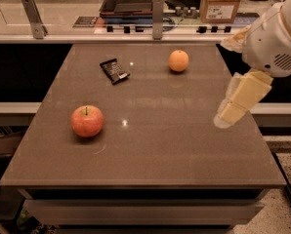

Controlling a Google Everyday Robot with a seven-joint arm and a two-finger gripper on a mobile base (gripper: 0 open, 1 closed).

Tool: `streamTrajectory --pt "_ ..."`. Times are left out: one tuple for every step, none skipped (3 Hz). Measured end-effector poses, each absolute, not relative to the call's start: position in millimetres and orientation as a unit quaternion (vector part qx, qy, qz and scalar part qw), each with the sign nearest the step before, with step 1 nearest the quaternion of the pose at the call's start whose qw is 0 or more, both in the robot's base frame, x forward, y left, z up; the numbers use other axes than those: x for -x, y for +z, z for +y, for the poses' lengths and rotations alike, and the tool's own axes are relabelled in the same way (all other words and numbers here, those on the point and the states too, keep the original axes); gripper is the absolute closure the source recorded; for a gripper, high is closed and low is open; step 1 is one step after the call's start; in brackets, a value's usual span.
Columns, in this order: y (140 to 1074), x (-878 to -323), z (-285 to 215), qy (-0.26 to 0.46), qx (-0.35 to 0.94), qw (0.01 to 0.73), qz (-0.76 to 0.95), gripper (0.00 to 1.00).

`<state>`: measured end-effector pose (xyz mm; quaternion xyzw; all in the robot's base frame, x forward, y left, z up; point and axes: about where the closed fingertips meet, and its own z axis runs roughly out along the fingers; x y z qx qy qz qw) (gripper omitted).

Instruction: Pick apple

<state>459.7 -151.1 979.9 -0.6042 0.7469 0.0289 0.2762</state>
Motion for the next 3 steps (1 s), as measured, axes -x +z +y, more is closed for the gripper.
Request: streamTrajectory --pt "972 -472 -110 0.086 0.600 0.338 0.720 0.00" --pt "967 -485 -70 0.137 0.591 0.398 0.689 0.00" --pt "957 -501 -38 0.181 0.578 0.449 0.657 0.00"
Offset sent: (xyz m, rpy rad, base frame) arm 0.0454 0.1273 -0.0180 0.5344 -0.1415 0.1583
